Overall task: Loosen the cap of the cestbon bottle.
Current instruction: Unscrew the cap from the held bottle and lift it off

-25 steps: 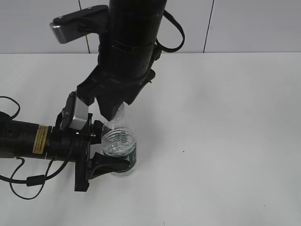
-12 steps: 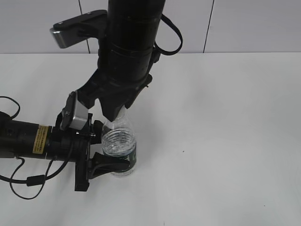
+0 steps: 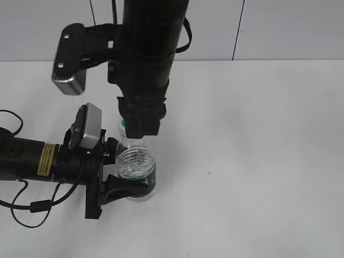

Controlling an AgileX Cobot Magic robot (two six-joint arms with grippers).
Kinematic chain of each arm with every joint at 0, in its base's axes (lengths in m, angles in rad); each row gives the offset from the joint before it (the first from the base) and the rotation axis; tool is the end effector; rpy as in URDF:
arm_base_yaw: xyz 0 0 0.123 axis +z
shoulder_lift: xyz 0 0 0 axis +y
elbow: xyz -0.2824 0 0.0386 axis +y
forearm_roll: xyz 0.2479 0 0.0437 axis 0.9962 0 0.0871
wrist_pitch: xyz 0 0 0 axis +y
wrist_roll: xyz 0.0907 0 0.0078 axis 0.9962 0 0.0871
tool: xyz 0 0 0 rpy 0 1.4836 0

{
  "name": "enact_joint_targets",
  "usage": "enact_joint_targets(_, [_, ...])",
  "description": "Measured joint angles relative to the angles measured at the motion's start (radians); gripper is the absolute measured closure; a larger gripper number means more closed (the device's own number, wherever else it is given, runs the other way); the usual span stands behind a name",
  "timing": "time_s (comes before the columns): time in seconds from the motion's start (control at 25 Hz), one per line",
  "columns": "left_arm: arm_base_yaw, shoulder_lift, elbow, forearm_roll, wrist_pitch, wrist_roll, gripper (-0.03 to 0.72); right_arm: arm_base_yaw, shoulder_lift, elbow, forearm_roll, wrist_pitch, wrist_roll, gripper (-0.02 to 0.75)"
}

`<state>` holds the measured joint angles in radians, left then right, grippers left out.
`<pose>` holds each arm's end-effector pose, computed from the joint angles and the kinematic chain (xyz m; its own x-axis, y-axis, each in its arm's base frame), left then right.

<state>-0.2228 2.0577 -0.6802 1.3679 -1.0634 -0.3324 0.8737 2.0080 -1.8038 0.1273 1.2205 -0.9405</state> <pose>0.2602 -0.1388 0.0815 -0.0783 0.4116 -0.9080 0.9912 0.1300 -0.0266 0.2659 0.3345 0.2671 0.2190 -0.9466 -0.2365 -0.9740 -0.1978 -0.1102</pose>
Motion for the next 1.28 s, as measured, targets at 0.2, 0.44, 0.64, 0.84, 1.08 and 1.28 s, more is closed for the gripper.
enact_joint_targets(0.2, [0.0,0.0,-0.001,-0.002,0.001,-0.004,0.276,0.001,0.0,-0.006,-0.031,-0.001,-0.304,0.444])
enact_joint_targets(0.44, [0.0,0.0,-0.001,-0.002,0.003,-0.007,0.276,0.002,0.0,-0.006,-0.023,-0.006,-0.468,0.444])
enact_joint_targets(0.64, [0.0,0.0,-0.001,0.001,0.001,-0.004,0.276,0.002,-0.006,-0.006,0.009,-0.007,-0.53,0.444])
enact_joint_targets(0.84, [0.0,0.0,-0.001,0.002,0.001,-0.004,0.276,0.002,-0.044,-0.005,0.036,-0.005,-0.532,0.444])
enact_joint_targets(1.08, [0.0,0.0,-0.001,0.006,0.001,-0.004,0.276,0.002,-0.072,-0.005,0.042,-0.005,-0.506,0.444])
enact_joint_targets(1.28, [0.0,0.0,-0.002,0.008,0.001,-0.004,0.276,0.002,-0.077,-0.005,0.045,-0.005,-0.247,0.444])
